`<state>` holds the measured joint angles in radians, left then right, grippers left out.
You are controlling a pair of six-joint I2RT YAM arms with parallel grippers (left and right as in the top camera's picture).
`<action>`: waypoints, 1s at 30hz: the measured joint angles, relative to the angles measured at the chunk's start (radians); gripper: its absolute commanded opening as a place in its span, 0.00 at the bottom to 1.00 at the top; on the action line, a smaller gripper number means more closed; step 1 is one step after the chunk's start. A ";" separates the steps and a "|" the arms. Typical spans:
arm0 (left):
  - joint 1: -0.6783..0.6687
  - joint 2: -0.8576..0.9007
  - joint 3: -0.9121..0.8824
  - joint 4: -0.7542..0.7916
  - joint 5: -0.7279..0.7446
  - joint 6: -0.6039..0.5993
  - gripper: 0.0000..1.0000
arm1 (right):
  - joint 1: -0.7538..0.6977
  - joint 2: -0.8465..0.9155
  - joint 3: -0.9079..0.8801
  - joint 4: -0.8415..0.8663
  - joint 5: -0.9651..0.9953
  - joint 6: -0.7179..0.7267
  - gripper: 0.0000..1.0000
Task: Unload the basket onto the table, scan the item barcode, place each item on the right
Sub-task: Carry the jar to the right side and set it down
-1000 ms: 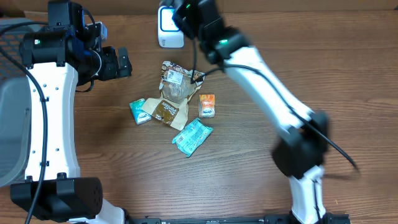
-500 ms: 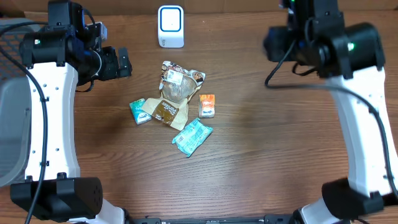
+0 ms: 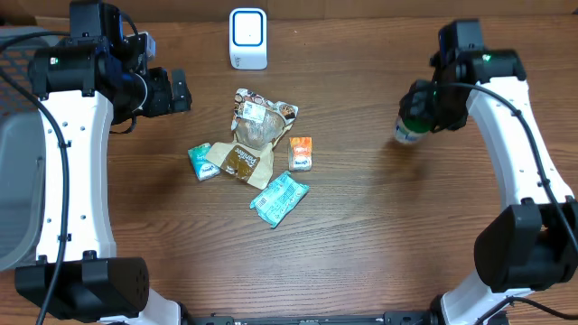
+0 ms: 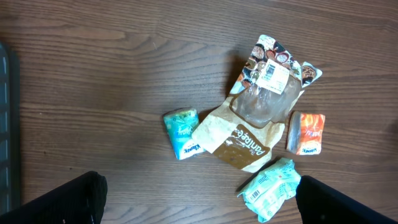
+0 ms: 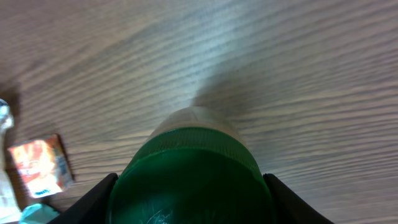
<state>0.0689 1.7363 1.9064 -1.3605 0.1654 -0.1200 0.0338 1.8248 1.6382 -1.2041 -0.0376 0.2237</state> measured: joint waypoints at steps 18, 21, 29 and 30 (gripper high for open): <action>0.000 0.000 0.000 0.000 0.000 0.000 1.00 | -0.002 0.001 -0.232 0.182 -0.010 0.005 0.09; 0.000 0.000 0.000 0.000 0.000 0.000 1.00 | -0.002 0.001 -0.234 0.183 0.010 0.004 0.09; 0.000 0.000 0.000 0.000 0.000 0.000 1.00 | -0.002 0.002 -0.244 0.190 0.066 0.005 0.09; 0.000 0.000 0.000 0.000 0.000 0.000 0.99 | -0.002 0.002 -0.248 0.198 0.069 0.005 0.09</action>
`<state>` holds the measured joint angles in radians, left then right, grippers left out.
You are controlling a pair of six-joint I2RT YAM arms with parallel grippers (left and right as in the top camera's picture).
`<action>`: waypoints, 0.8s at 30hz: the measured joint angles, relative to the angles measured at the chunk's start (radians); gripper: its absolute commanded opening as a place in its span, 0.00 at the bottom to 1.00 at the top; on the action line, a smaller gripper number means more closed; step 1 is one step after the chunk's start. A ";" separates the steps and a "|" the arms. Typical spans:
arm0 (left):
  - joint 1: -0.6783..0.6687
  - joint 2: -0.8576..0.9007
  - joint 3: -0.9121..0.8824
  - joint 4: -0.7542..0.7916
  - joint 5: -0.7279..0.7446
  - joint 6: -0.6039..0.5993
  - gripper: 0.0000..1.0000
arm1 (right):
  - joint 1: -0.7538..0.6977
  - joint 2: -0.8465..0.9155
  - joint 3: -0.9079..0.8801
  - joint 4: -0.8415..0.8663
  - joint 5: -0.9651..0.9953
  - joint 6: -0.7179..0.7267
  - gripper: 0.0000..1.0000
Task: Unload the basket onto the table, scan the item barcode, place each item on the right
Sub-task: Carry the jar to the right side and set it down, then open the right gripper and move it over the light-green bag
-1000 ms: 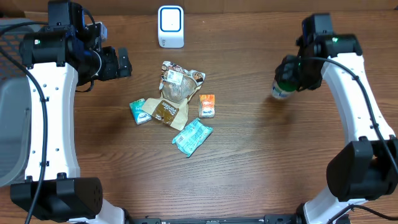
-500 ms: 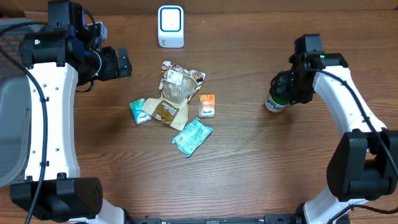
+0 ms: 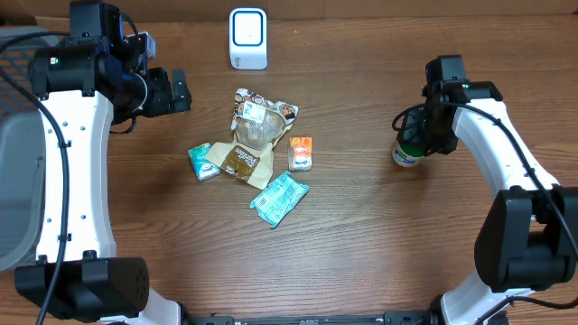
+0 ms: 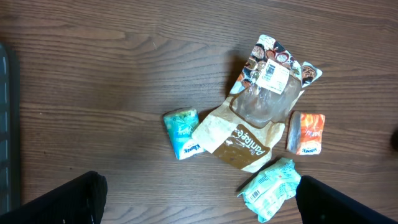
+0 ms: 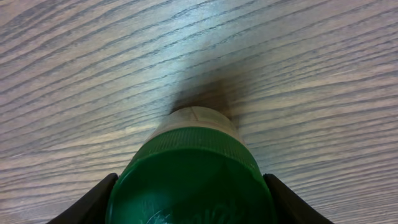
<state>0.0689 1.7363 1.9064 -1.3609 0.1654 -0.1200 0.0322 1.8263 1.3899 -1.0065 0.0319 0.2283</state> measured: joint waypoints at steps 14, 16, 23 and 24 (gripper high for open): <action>0.000 0.000 0.000 0.000 0.000 0.000 1.00 | -0.018 0.000 -0.050 0.057 0.057 0.000 0.12; 0.000 0.000 0.000 0.000 0.000 0.000 1.00 | -0.031 0.000 -0.050 0.056 0.060 0.000 0.12; 0.000 0.000 0.000 0.000 0.000 0.000 0.99 | -0.092 0.001 -0.050 0.055 0.063 0.001 0.12; 0.000 0.000 0.000 0.000 0.000 0.000 1.00 | -0.107 0.001 -0.050 0.059 0.063 0.003 0.12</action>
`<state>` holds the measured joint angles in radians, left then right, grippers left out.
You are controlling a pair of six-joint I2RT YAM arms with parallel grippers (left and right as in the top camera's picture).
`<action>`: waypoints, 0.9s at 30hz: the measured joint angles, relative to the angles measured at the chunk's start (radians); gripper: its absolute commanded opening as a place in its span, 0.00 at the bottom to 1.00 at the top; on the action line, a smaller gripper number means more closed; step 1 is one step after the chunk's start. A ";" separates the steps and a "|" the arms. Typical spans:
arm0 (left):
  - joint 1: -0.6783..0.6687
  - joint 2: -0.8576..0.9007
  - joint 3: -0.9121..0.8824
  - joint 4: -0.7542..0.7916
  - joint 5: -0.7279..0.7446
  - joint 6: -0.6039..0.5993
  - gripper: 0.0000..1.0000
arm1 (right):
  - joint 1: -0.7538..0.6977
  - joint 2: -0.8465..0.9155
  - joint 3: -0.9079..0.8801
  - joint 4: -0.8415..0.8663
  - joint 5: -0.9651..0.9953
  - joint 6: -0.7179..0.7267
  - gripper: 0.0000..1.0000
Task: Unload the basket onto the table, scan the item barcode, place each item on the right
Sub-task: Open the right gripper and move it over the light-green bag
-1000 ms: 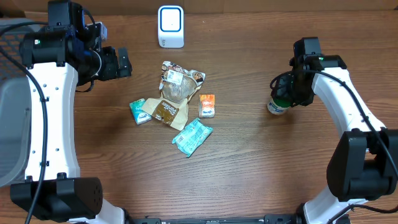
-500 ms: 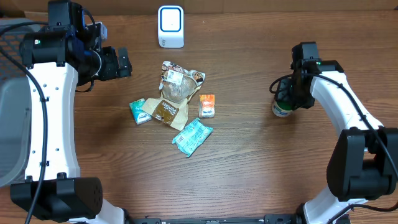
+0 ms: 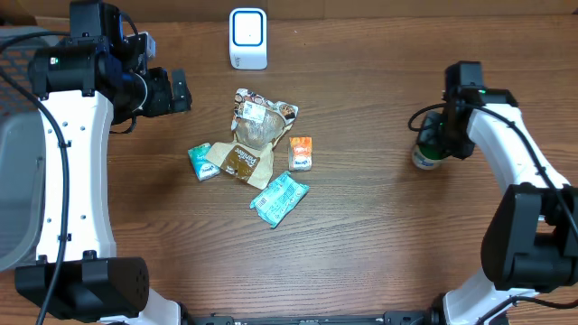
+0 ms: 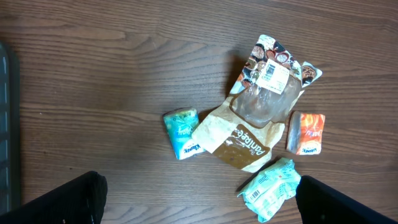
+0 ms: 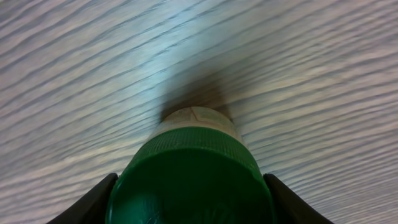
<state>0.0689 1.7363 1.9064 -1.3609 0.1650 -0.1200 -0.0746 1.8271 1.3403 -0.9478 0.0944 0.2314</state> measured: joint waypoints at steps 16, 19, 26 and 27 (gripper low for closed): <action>0.000 0.000 0.000 0.000 0.000 0.000 0.99 | -0.185 0.000 0.000 0.017 -0.013 0.024 0.34; 0.000 0.000 0.000 0.000 0.000 0.000 0.99 | -0.185 0.000 0.000 0.011 -0.026 0.027 0.61; 0.000 0.000 0.000 0.000 0.000 0.000 0.99 | -0.185 0.000 0.006 -0.033 -0.057 0.027 1.00; 0.000 0.000 0.000 0.000 0.000 0.000 1.00 | -0.185 0.000 0.014 -0.055 -0.062 0.029 1.00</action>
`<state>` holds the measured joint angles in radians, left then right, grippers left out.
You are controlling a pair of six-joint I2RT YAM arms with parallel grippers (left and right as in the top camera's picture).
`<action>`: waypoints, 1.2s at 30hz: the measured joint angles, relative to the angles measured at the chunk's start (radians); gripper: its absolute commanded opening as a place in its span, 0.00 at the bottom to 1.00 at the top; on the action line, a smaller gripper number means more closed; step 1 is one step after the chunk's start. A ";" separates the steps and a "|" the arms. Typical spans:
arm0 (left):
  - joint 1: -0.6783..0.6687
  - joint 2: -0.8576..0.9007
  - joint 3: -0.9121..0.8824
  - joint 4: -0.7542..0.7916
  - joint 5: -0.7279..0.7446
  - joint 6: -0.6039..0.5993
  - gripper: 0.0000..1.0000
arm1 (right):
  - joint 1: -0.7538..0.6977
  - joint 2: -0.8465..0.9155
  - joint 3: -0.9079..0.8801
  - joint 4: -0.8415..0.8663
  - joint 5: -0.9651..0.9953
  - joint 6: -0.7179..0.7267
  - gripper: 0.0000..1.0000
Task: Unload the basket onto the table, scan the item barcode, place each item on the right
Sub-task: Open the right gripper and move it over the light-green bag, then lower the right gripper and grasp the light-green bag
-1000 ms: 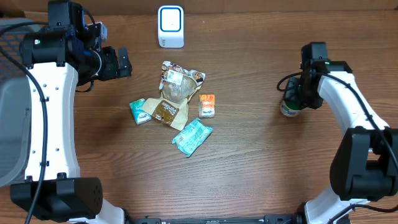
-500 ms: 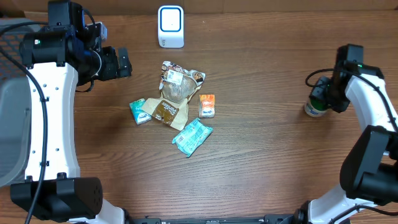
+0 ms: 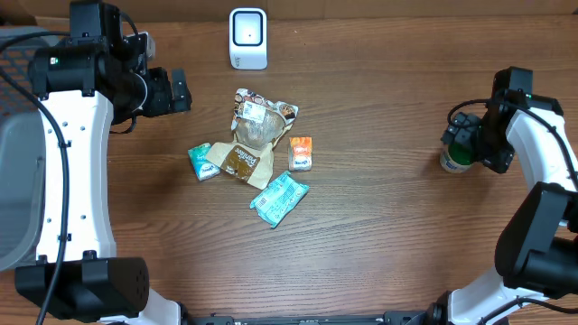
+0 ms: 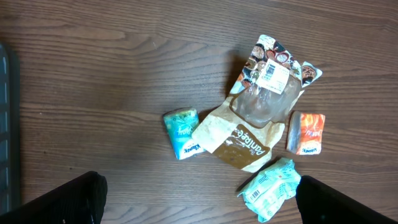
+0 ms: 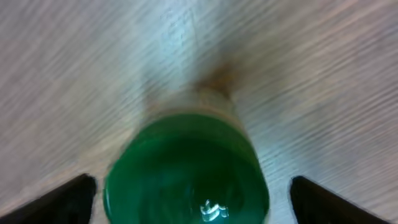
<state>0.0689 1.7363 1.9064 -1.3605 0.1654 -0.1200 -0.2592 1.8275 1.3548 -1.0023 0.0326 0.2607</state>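
A green-capped bottle point(image 3: 454, 155) stands upright on the wooden table at the far right. My right gripper point(image 3: 468, 144) is over it, open. In the right wrist view the green cap point(image 5: 186, 168) fills the middle, and the two dark fingertips point(image 5: 71, 190) stand well apart on either side, clear of it. The white scanner point(image 3: 247, 38) sits at the back centre. My left gripper point(image 3: 174, 90) hovers open at the back left, with nothing between its fingers point(image 4: 68, 199).
A cluster of items lies mid-table: a snack bag with a clear window point(image 3: 260, 121), a brown packet point(image 3: 240, 161), a teal tissue pack point(image 3: 200, 162), an orange pack point(image 3: 301, 153) and a teal wrapped pack point(image 3: 279, 197). A grey bin point(image 3: 16, 171) stands at the left edge.
The bottle now stands further right on the table. My right gripper has opened, and its fingers no longer touch the cap. The left arm and the cluster have not moved.
My right gripper was shut on the bottle's cap right of centre. A second later the bottle was nearer the front, then further right each time, still gripped. Now it stands at the far right, let go. The left arm stayed still throughout.
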 measured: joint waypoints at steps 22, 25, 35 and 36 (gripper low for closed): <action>0.000 0.000 0.000 0.000 0.000 0.000 0.99 | 0.359 0.008 0.252 -0.156 -0.399 -0.051 0.80; 0.000 0.000 0.000 0.000 0.000 0.000 0.99 | 0.439 0.008 0.190 -0.068 -0.412 -0.074 0.80; 0.000 0.000 0.000 0.000 0.000 0.000 0.99 | 0.681 0.056 0.114 0.070 -0.425 -0.239 0.76; 0.000 0.000 0.000 0.000 0.000 0.000 0.99 | 0.691 0.061 0.114 0.078 -0.425 -0.248 0.76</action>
<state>0.0689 1.7363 1.9064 -1.3609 0.1654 -0.1200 0.4320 1.8881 1.4693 -0.9241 -0.3927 0.0132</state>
